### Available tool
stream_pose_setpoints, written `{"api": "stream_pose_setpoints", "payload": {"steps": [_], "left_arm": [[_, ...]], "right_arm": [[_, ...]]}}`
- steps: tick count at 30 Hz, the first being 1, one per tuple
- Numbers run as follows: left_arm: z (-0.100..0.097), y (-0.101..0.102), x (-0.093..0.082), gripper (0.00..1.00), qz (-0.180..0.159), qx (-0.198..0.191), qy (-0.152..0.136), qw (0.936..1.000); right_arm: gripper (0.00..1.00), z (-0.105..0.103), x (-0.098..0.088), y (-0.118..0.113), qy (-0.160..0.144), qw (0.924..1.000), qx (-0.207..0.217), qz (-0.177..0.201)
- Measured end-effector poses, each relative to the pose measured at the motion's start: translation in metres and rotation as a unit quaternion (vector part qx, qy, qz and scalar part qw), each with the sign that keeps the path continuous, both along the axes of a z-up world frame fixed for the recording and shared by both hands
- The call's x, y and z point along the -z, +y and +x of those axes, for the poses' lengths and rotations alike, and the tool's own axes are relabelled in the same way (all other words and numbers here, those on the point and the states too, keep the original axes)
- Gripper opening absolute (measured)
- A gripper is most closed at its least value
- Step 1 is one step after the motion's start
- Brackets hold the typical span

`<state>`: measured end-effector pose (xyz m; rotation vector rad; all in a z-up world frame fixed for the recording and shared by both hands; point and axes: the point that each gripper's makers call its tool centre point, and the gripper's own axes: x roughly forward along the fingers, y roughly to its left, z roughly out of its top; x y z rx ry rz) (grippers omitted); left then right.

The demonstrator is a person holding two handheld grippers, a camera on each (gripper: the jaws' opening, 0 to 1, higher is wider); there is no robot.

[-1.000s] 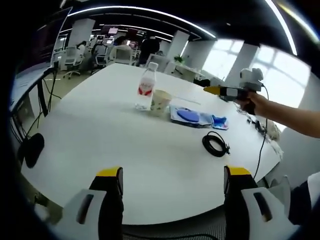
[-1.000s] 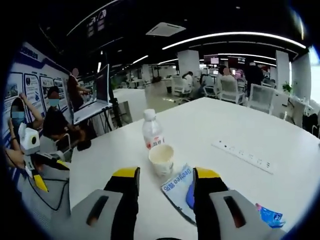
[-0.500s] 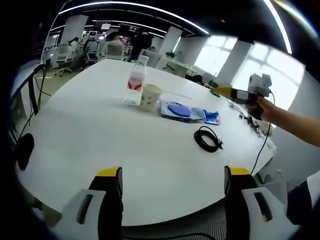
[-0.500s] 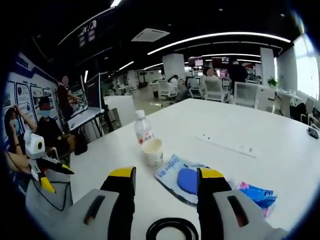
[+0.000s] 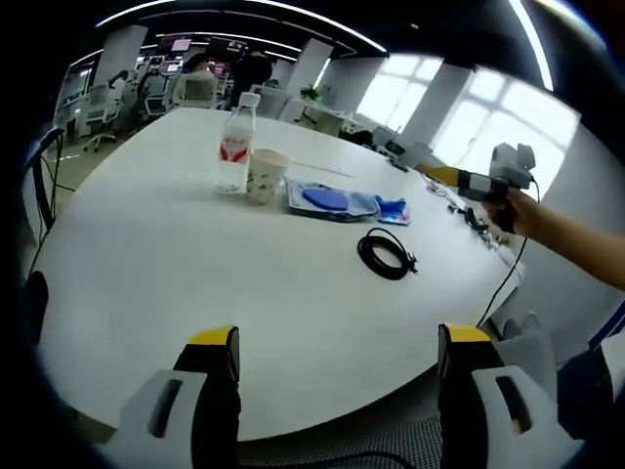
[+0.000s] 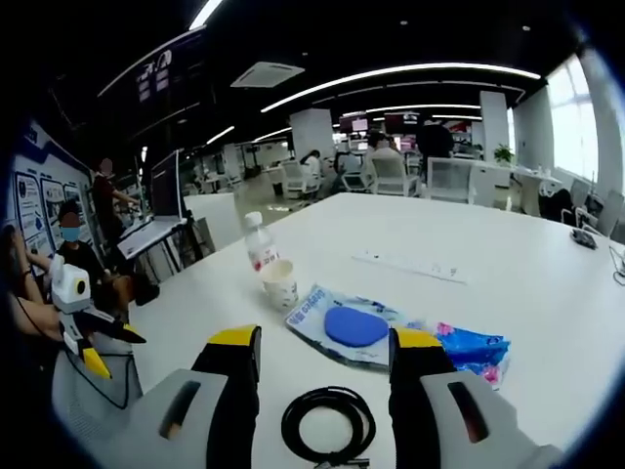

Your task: Arrange the tabletop items into an orderly group along one side of the table until the central work area is clear of visible clutter.

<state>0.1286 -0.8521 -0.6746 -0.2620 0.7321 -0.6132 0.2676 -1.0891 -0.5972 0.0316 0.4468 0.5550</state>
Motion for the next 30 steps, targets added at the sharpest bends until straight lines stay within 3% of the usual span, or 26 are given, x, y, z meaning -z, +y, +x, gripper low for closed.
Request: {"api": "stream_pose_setpoints", "payload": {"steps": [14, 22, 30], "left_arm": [[-0.002, -0.006, -0.008, 0.80, -0.015, 0.022, -0.024, 0.9994], [0.001, -0.002, -0.007, 0.80, 0.000, 0.012, -0.031, 0.9994], [0.009, 0.014, -0.005, 0.80, 0.030, -0.032, -0.037, 0.9984]], "right_arm": [[0.56, -0.051, 0.018, -0.029, 0.019, 0.9978, 0.063, 0.006], [0.57, -0.054, 0.015, -0.052, 0.012, 0.9966, 0.077, 0.026], [0.57, -0.054, 0.018, -0.084, 0.016, 0.9956, 0.080, 0.046]]}}
